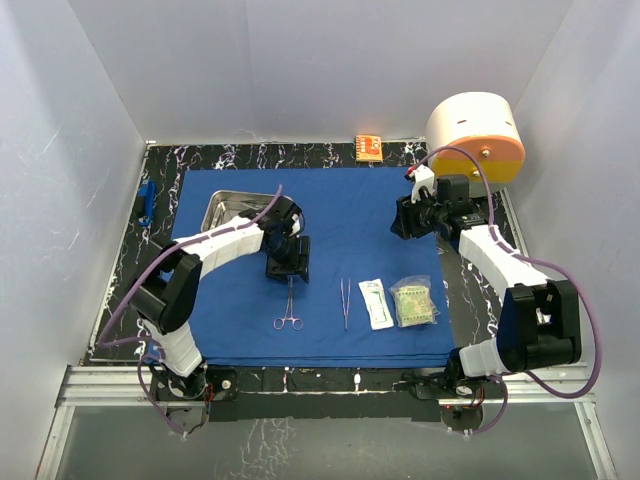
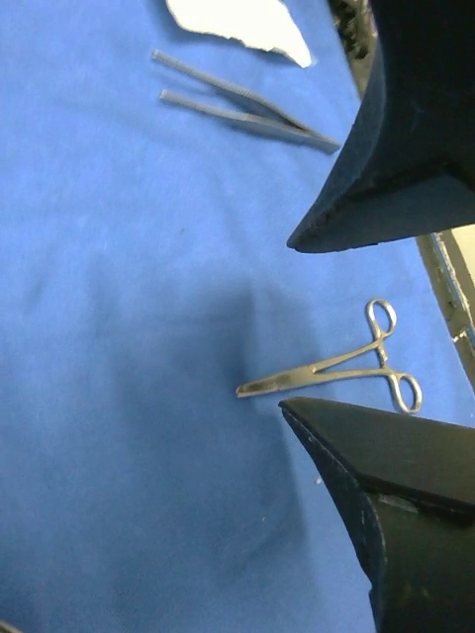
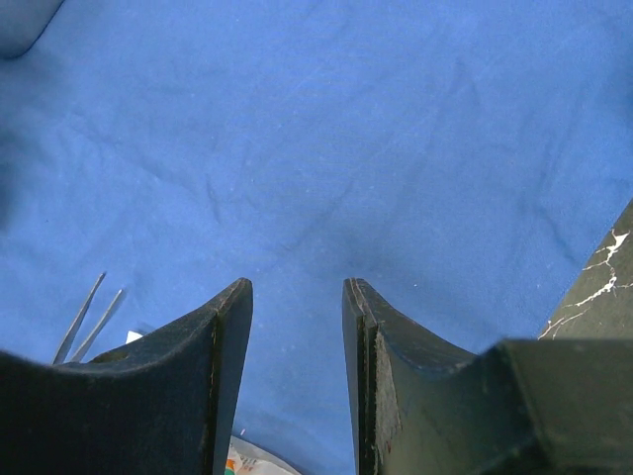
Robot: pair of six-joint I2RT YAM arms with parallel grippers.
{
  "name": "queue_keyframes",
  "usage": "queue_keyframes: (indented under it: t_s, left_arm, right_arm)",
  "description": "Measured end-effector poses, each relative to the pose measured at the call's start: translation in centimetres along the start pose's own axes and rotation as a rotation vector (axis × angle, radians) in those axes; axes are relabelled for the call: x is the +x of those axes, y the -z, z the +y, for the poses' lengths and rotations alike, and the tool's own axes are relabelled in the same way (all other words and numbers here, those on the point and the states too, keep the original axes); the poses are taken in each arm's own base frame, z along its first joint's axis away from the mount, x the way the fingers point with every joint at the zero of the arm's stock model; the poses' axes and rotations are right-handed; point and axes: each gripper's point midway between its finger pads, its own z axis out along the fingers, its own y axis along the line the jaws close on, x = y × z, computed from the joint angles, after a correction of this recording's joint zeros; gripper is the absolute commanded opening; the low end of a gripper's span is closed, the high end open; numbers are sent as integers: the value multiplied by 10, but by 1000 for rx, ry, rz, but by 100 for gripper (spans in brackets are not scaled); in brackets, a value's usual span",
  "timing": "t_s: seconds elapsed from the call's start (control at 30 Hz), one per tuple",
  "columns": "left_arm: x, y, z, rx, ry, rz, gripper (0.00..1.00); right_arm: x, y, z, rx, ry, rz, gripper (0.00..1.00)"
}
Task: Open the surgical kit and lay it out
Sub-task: Place the medical item in the surgical kit, then pick up the medical item from the container.
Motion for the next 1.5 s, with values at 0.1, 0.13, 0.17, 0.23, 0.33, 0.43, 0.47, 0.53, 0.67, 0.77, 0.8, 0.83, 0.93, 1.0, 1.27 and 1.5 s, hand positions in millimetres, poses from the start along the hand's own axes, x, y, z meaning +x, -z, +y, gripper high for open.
queue_keyframes:
  t_s: [0.1, 0.13, 0.17, 0.23, 0.33, 0.43, 0.47, 0.53, 0.67, 0.77, 0.8, 0.83, 0.93, 1.0, 1.27, 1.5]
  left_arm:
    - [-6, 12, -9, 52, -35, -37, 70]
    - [-9, 19, -13, 74, -50, -57, 71]
    - [-11, 23, -15, 89, -61, -72, 72]
    - [-18, 36, -20, 120, -90, -119, 72]
    - [-28, 49, -21, 140, -119, -173, 72]
    - [-37, 55, -18, 138, -157, -216, 74]
    - [-40, 57, -15, 135, -174, -228, 74]
    - [-46, 60, -10, 125, -209, -253, 76]
    - [-69, 77, 1, 81, -302, -314, 78]
    - [-101, 105, 4, 51, -373, -414, 78]
    - [-113, 117, 5, 46, -390, -452, 78]
    - [-124, 127, 7, 39, -401, -487, 78]
    - [-148, 146, 23, 11, -409, -551, 78]
    - [-160, 149, 35, -10, -405, -563, 76]
    - [-194, 104, 96, -73, -324, -468, 74]
    - [-211, 63, 126, -77, -179, -417, 73]
  right_arm:
    - [-4, -1, 0, -3, 2, -3, 40]
    - [-6, -1, -1, -4, 3, -5, 40]
    - [-8, -2, -1, -6, 4, -9, 40]
    - [-12, -2, -1, -10, 6, -14, 40]
    - [-16, -2, 0, -19, 9, -19, 40]
    - [-14, -2, 2, -28, 12, -7, 41]
    - [-13, -2, 2, -30, 15, -2, 41]
    - [-12, -1, 2, -32, 26, 7, 44]
    - [-20, -1, -1, -32, 67, 0, 50]
    - [-33, 0, -5, -21, 108, -20, 53]
    - [-37, 0, -6, -19, 122, -28, 54]
    - [-40, 0, -6, -18, 130, -36, 55]
    - [-44, -1, -7, -16, 139, -48, 57]
    - [-45, -1, -7, -16, 140, -52, 57]
    - [-39, -5, -8, -12, 142, -62, 57]
    - [-34, -6, -8, -15, 135, -59, 56]
